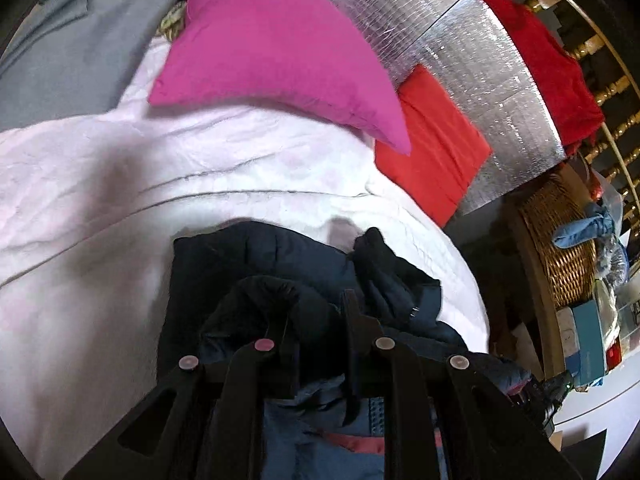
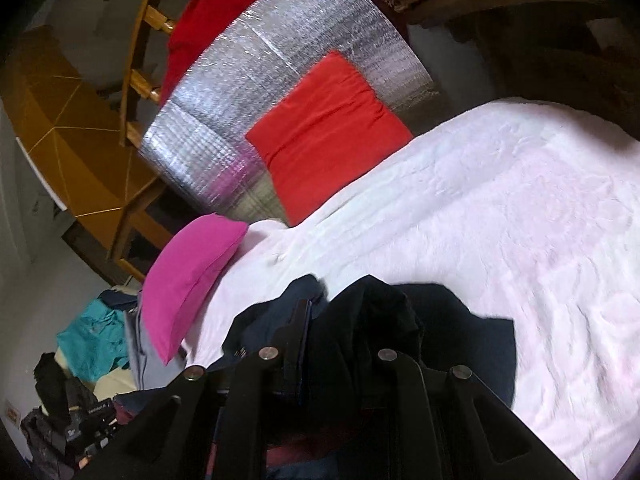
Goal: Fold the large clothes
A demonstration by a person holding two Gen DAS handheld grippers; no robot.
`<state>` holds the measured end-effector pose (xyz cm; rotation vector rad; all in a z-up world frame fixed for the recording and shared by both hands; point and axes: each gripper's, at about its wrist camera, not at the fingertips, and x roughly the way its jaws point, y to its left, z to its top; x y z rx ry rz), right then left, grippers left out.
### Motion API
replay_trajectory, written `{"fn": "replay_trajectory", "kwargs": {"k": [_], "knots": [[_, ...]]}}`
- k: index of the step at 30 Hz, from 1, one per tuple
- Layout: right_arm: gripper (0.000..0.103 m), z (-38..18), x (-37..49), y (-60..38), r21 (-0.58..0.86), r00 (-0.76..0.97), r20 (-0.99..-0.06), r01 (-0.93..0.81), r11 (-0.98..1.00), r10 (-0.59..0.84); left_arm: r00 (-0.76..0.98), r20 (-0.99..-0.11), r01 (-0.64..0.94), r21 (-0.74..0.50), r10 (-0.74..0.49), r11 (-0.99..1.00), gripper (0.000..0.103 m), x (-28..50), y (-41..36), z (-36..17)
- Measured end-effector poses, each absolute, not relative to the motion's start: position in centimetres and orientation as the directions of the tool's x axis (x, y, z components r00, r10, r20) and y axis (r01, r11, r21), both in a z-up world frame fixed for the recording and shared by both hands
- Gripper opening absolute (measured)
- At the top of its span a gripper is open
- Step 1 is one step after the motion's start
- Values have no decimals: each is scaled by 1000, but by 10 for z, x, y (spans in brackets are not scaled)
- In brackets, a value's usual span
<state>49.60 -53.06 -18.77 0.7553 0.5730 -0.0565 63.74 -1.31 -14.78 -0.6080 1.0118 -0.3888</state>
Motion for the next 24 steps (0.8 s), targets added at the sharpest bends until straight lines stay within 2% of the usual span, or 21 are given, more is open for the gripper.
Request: {"fn": "replay_trajectory", "kwargs": {"k": [5, 7, 8, 10, 12, 13, 14, 15, 16, 17, 19, 22, 24], "knots": [[17, -228, 524, -538, 624, 792, -590, 327, 710, 154, 464, -672, -9, -656, -578, 755, 22, 655, -16, -187], [21, -240, 529, -545, 658, 777, -601, 346, 669, 190, 446, -652, -36, -698, -614, 715, 24, 661, -12, -196], [24, -242, 530, -548, 677, 774, -597, 346, 649, 211, 434, -641, -50, -719, -633, 694, 29, 663, -10, -197], [32, -242, 530, -556, 727, 780, -567, 323, 606, 265, 424, -568, -64, -796, -705, 602, 50, 665, -1, -194], [37, -236, 526, -560, 765, 794, -528, 292, 574, 301, 481, -495, -49, -839, -724, 541, 82, 657, 7, -182], [41, -232, 523, -560, 774, 804, -510, 276, 570, 304, 556, -459, -27, -843, -693, 537, 90, 647, 15, -166], [49, -226, 519, -559, 781, 816, -491, 255, 571, 307, 597, -424, -5, -851, -681, 525, 94, 640, 20, -157], [54, -219, 514, -556, 785, 826, -470, 229, 575, 312, 643, -374, 19, -865, -668, 502, 95, 628, 27, -144], [67, -211, 509, -552, 785, 837, -448, 201, 586, 314, 668, -361, 21, -865, -651, 501, 95, 619, 29, -135], [77, -205, 503, -549, 779, 849, -432, 180, 601, 305, 679, -374, 21, -850, -632, 526, 96, 611, 28, -128], [86, -186, 487, -542, 749, 883, -390, 141, 647, 260, 687, -424, 25, -798, -590, 602, 96, 594, 21, -116], [89, -171, 478, -532, 727, 889, -383, 123, 675, 251, 719, -463, -7, -751, -519, 660, 96, 561, 10, -115], [88, -167, 480, -518, 676, 856, -448, 136, 724, 258, 727, -516, -67, -709, -453, 702, 96, 548, 0, -120]]}}
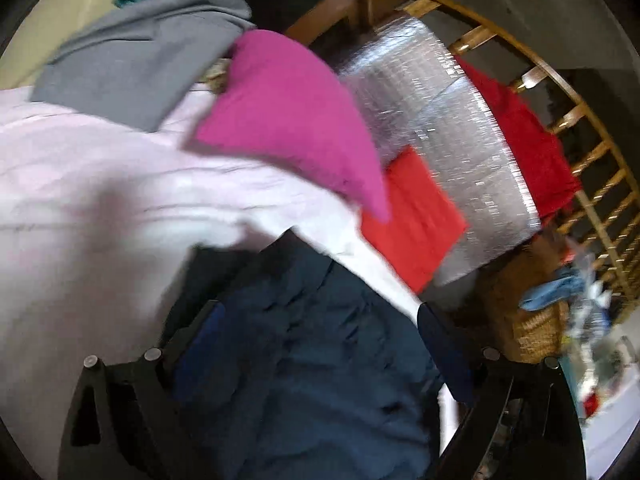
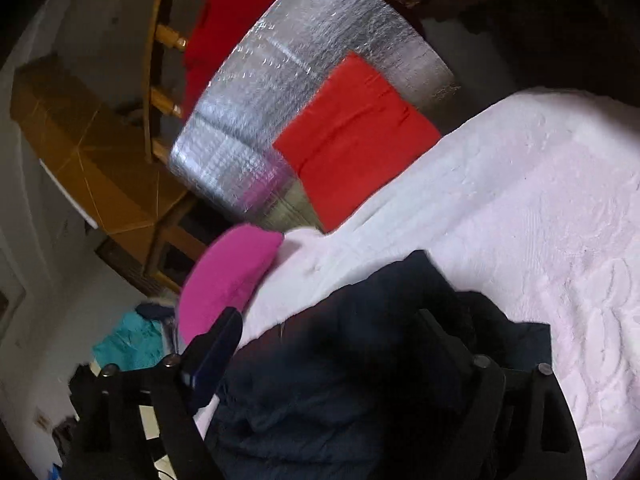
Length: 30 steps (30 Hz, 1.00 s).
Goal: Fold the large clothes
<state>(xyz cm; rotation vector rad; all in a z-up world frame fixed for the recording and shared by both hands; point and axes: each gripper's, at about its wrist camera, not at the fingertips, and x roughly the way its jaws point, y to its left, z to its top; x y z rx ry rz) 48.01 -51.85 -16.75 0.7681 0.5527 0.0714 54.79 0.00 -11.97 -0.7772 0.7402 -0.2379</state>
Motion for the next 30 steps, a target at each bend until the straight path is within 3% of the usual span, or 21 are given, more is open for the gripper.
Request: {"fn": "replay_trajectory", "kwargs": {"k": [1, 2, 4, 9, 13, 17, 20, 24, 30], "knots": [[82, -168, 483, -508, 645, 833, -485, 134, 752, 267, 724, -564, -120, -670, -397, 733, 96, 542, -9, -123], [64, -169, 486, -498, 618, 811, -516, 131, 775, 275, 718, -590, -135, -639, -369, 757, 96, 538, -13, -125], [45, -173, 500, -474, 548, 749, -600, 129, 826, 282, 703, -646, -163, -554, -298, 816, 96, 532, -27, -133], [45, -194, 552, -451, 500, 651, -712, 207, 841, 263, 624, -766, -255, -388, -156, 886, 96, 533, -33, -163], [45, -230, 598, -458, 466, 538, -814, 378, 800, 220, 516, -854, -251, -227, -68, 941, 96, 551, -38, -189], [48, -217, 605, -454, 449, 532, -824, 402, 798, 195, 497, -862, -259, -253, -96, 932, 98, 552, -26, -191], [47, -189, 592, -436, 454, 598, -777, 319, 832, 195, 487, -868, -268, -257, -100, 928, 98, 559, -25, -191], [49, -169, 588, -388, 496, 602, -726, 122, 860, 333, 480, -871, -273, -262, -105, 926, 98, 558, -25, -188], [50, -194, 639, -343, 492, 526, -769, 122, 862, 364, 494, -864, -274, -259, -96, 926, 98, 561, -21, -182]]}}
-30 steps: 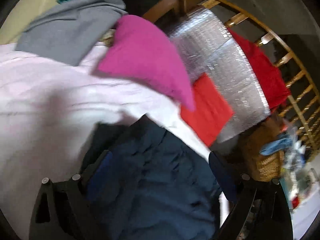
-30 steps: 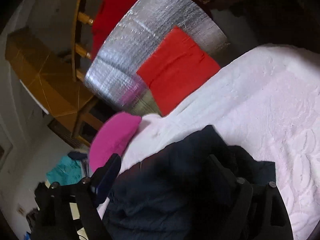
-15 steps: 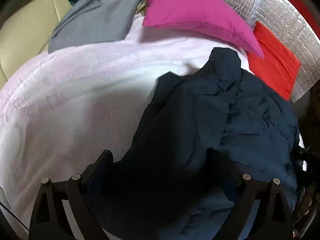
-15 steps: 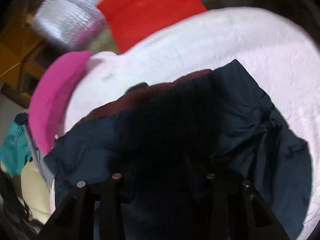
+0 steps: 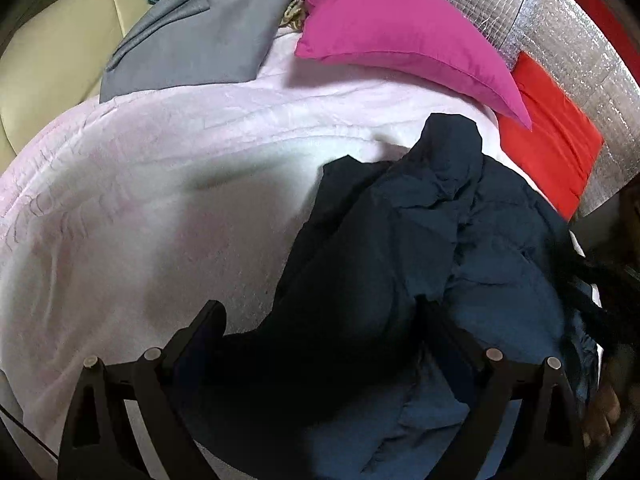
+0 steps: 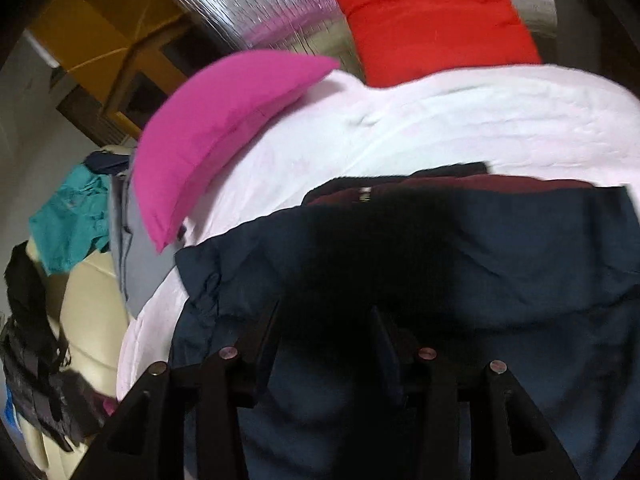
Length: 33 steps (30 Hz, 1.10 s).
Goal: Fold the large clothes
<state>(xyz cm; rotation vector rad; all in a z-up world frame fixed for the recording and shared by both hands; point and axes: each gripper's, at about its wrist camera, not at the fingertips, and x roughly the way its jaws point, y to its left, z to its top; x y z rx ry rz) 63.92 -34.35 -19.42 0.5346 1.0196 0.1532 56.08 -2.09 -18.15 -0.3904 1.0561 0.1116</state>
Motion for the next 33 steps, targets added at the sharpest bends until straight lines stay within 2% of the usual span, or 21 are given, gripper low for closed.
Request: {"fn": "replay_trajectory", "kwargs": {"k": [3, 5, 7, 10, 13, 17, 21, 23, 28, 30, 33], "knots": [[55, -220, 671, -346, 479, 490, -807, 215, 851, 330, 507, -858, -280, -257, -85, 925, 98, 563, -18, -176], [64, -224, 671, -360, 524, 499, -790, 252, 813, 355, 510, -856, -293, -261, -81, 920, 98, 565, -13, -175], [66, -220, 670, -365, 552, 512, -774, 255, 794, 373, 508, -857, -303, -272, -87, 914, 98, 568, -10, -175], [67, -198, 648, -379, 590, 589, -712, 207, 780, 382, 497, -864, -324, -273, -83, 906, 98, 573, -3, -179], [67, -177, 620, -415, 554, 665, -691, 236, 798, 283, 487, -870, -354, -275, -75, 894, 98, 573, 5, -182], [66, -169, 594, -471, 408, 660, -748, 374, 833, 70, 483, -874, -385, -271, -57, 882, 98, 570, 12, -184], [64, -214, 588, -522, 395, 566, -823, 518, 759, 43, 468, -883, -393, -249, -41, 885, 98, 570, 12, -189], [59, -231, 587, -538, 417, 545, -835, 536, 734, 76, 455, -890, -390, -239, -40, 889, 98, 570, 12, -191], [60, -193, 581, -512, 418, 649, -761, 490, 765, 0, 458, -888, -391, -239, -37, 889, 98, 570, 13, -189], [60, -172, 588, -478, 419, 695, -718, 385, 822, 41, 461, -887, -390, -241, -38, 889, 98, 569, 12, -187], [60, -152, 608, -410, 436, 699, -688, 184, 881, 195, 467, -884, -386, -223, -19, 895, 98, 569, 12, -184]]}}
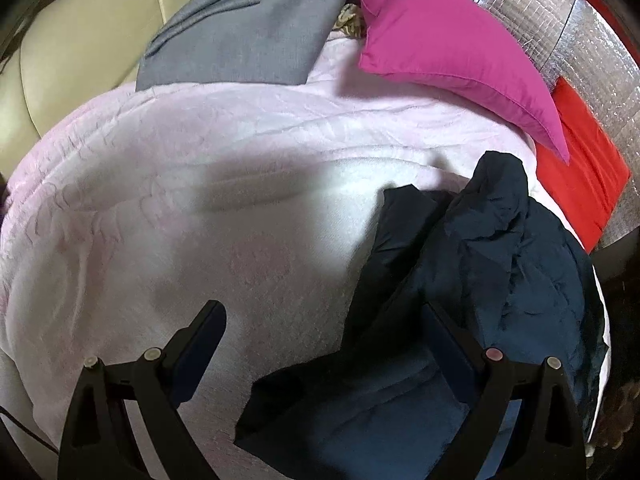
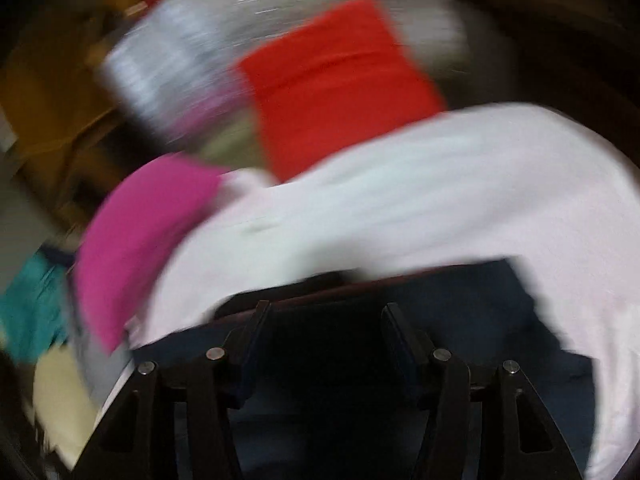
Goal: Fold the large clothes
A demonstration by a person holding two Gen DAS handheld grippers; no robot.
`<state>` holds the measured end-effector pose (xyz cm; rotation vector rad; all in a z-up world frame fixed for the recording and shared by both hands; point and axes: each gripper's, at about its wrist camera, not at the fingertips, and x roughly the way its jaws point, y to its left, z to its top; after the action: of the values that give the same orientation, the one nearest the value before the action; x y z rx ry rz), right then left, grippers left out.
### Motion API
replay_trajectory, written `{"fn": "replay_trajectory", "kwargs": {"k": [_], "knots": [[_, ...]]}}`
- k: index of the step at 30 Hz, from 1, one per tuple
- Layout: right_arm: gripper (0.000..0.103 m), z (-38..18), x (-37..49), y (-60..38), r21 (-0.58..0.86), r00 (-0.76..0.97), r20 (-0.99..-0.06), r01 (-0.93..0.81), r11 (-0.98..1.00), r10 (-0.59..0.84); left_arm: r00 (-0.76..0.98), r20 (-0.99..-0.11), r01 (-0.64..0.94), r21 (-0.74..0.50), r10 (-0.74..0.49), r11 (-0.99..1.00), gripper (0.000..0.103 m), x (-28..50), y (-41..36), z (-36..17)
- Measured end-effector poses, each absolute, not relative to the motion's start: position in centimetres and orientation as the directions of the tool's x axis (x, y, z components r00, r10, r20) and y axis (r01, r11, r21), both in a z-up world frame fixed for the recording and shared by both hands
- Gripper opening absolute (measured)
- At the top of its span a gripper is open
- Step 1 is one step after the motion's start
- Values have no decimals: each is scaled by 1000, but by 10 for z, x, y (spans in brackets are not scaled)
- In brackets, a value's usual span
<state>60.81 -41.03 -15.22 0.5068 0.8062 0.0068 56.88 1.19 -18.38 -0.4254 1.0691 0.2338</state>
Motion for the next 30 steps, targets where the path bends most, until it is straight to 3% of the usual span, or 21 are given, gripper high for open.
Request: {"fn": "replay_trajectory", "kwargs": {"k": [5, 12, 21, 30], "knots": [[60, -169, 646, -315, 466, 566, -731, 8, 885, 380, 489, -872, -367, -182, 23, 912, 98, 569, 9, -176], [61, -225, 692, -269, 398, 460, -831, 99, 912, 313, 472, -882, -324, -172, 2, 930, 98, 574, 4, -177], [67, -179, 626, -324, 583, 586, -689, 99, 806, 427, 458, -889, -320, -169, -4, 932, 98, 570, 8, -177], [69, -141, 478, -436, 564, 703, -652, 199, 801, 284, 471, -882, -279, -140, 8, 950, 98, 550, 8, -171]]}}
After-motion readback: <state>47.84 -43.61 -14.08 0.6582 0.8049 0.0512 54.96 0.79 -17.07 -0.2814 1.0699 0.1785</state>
